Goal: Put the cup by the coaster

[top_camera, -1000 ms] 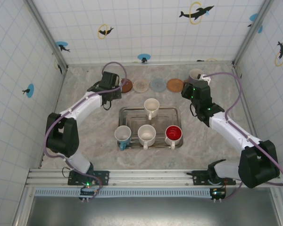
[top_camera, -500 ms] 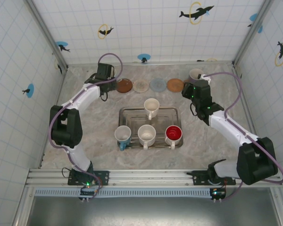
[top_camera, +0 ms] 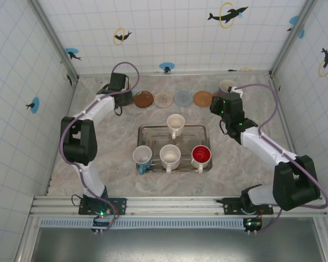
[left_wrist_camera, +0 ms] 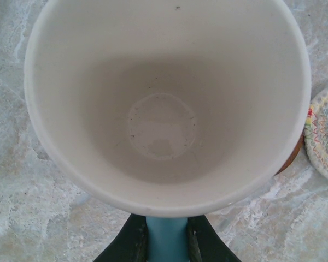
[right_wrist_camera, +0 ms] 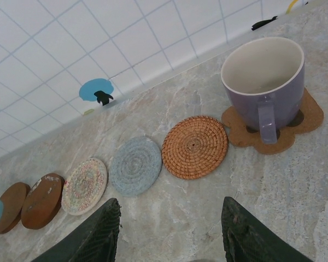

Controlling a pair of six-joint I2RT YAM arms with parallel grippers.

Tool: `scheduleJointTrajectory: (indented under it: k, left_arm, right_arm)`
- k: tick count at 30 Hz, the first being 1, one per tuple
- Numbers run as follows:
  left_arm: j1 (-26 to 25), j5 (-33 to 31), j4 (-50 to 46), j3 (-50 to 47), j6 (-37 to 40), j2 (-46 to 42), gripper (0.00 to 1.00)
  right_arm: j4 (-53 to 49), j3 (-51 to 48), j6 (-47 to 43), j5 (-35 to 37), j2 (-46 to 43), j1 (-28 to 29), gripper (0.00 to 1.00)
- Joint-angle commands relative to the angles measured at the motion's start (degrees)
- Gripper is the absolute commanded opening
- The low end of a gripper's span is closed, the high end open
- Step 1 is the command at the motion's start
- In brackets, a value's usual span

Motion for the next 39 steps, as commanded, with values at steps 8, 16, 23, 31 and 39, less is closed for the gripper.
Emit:
scheduleJointTrajectory:
  k: [8, 16, 23, 31, 39]
  left_arm:
    - [2.2, 1.1, 3.9, 4.1, 1.9, 2.4, 0.00]
    - [3.2, 1.8, 3.8, 5.0, 1.8, 4.1, 0.00]
    - [3.7, 2.0, 3.7, 5.4, 1.7, 5.0, 0.00]
    - [4.1, 2.3, 3.6, 6.1, 2.0, 5.7, 0.00]
    - [4.6, 2.3, 3.3, 7.4, 1.5, 7.0, 0.00]
  right_arm:
    - [1.9, 0.5, 0.2, -0.3, 1.5, -0.3, 0.52]
    - [1.7, 1.2, 0.1, -0.9, 2.5, -0.3, 0.52]
    - [1.7, 1.6, 0.3, -1.6, 3.1, -0.3, 0.51]
    - [1.7, 1.7, 0.3, -1.8, 3.3, -0.3, 0.51]
    - [1.7, 2.1, 0.5, -2.3, 4.0, -0.3, 0.51]
